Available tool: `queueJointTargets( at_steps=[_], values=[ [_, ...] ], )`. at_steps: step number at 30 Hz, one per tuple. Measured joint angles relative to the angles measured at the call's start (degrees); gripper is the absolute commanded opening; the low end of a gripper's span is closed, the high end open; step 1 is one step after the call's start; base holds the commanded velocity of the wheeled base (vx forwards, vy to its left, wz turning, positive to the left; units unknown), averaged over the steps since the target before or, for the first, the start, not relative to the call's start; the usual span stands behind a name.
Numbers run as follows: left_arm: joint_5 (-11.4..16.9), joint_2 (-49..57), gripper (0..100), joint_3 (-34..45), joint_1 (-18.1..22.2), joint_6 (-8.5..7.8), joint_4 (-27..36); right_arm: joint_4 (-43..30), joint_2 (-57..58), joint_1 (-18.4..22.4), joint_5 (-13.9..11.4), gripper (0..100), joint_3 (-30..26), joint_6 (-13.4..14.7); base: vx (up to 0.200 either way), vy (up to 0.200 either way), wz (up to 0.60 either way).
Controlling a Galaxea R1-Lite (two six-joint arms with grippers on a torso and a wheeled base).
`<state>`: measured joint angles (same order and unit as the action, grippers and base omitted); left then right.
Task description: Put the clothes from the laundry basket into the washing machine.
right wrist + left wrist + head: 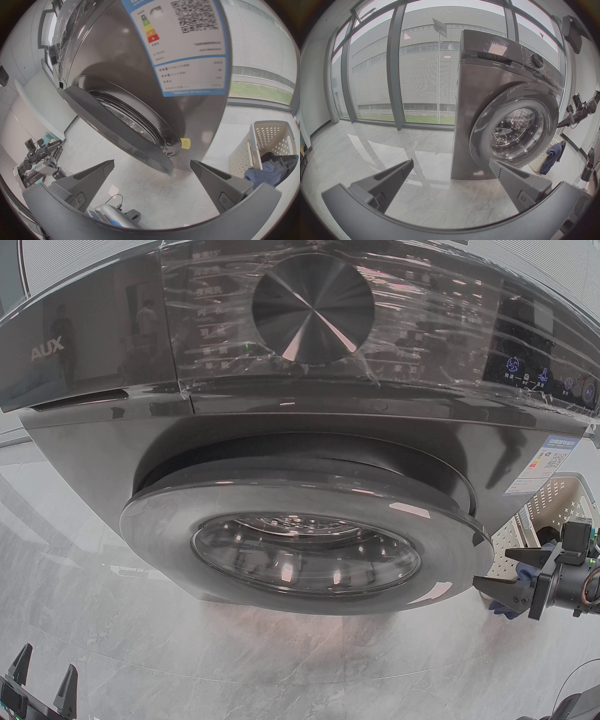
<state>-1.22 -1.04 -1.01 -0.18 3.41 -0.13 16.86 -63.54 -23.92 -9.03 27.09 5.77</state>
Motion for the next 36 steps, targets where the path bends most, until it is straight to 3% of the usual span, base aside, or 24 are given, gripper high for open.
queueJointTargets(
  at_steps=[12, 36],
  values=[
    [0.0, 0.0, 100, 0.0, 0.0, 0.00, 0.0, 13.1, -7.6, -1.5, 0.1, 100, -0.1, 2.4, 0.000, 0.000, 0.00],
    [0.0, 0.0, 100, 0.0, 0.0, -0.02, 0.0, 13.8, -3.5, -4.5, -1.3, 100, -8.7, 2.8, 0.000, 0.000, 0.00]
  ],
)
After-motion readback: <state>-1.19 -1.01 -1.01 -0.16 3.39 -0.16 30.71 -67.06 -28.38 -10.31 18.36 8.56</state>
